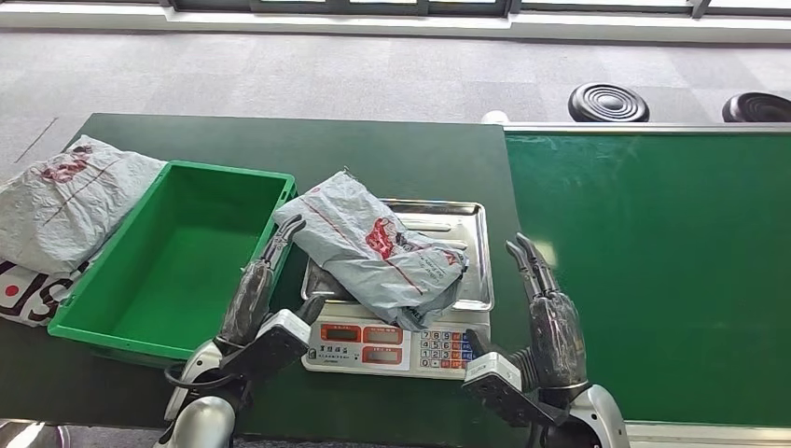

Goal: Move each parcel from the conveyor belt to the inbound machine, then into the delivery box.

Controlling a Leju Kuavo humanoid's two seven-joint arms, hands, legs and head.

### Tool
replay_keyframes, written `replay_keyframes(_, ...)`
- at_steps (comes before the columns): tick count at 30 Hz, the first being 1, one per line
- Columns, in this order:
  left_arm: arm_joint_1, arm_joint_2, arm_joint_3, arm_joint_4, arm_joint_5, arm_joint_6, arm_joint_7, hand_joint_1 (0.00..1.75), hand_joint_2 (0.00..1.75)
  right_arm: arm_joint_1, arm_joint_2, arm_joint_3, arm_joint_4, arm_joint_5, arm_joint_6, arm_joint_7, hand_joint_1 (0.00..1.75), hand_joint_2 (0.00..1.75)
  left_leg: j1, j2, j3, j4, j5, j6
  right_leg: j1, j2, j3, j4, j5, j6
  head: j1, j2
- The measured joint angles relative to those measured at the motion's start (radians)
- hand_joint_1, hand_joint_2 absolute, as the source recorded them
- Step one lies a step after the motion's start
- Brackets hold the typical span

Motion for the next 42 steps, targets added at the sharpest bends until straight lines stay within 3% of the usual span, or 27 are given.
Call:
replay_keyframes(4,-0.035,0.027,-0.037,0.033,-0.074,-0.075,0.021,0.0,1.75,0.007,0.0,-0.021,-0.01,-0.141,0.022,-0.101,0.0,1.75,0.0,-0.001,0.0,0.0,0.0,0.0,0.0,0.0,0.0,0.0,0.0,0.0,0.0,0.0)
replay_keyframes(9,-0.147,0.073,-0.121,0.154,-0.181,-0.186,0.042,0.0,1.75,0.002,0.0,-0.041,-0.012,-0.185,0.052,-0.143,0.0,1.75,0.0,-0.001,0.0,0.0,0.001,0.0,0.0,-0.001,0.0,0.0,0.001,0.0,0.0,0.0)
replay_keyframes(18,-0.333,0.084,-0.227,0.359,-0.144,-0.19,0.033,0.0,1.75,-0.004,0.0,-0.048,-0.01,-0.214,0.061,-0.168,0.0,1.75,0.0,-0.001,0.0,0.0,0.002,-0.001,0.0,0.0,0.0,0.0,0.002,-0.001,0.0,0.0)
replay_keyframes(26,-0.368,0.08,-0.245,0.413,-0.136,-0.184,0.035,0.0,1.75,-0.005,0.0,-0.05,-0.006,-0.217,0.061,-0.168,0.0,1.75,0.0,-0.001,-0.001,0.0,0.002,-0.001,0.0,0.0,-0.001,0.0,0.002,-0.001,0.0,0.0)
replay_keyframes(39,-0.407,0.035,-0.261,0.451,-0.133,-0.166,0.041,0.0,1.75,-0.005,0.0,-0.055,-0.006,-0.226,0.061,-0.169,0.0,1.75,0.0,-0.001,-0.001,0.0,0.002,-0.001,0.0,0.0,0.0,0.0,0.002,-0.001,0.0,0.0)
replay_keyframes(40,-0.407,0.033,-0.261,0.453,-0.133,-0.166,0.041,0.15,1.75,-0.005,0.0,-0.055,-0.006,-0.226,0.061,-0.169,0.0,1.75,0.0,-0.001,-0.001,0.0,0.002,-0.001,0.0,0.0,0.0,0.0,0.002,-0.001,0.0,0.0)
replay_keyframes(42,-0.409,0.028,-0.262,0.458,-0.133,-0.166,0.041,1.02,1.75,-0.005,0.0,-0.055,-0.006,-0.226,0.06,-0.169,0.0,1.75,0.0,-0.001,-0.001,0.0,0.002,-0.001,0.0,0.0,-0.001,0.0,0.002,-0.001,0.0,0.0)
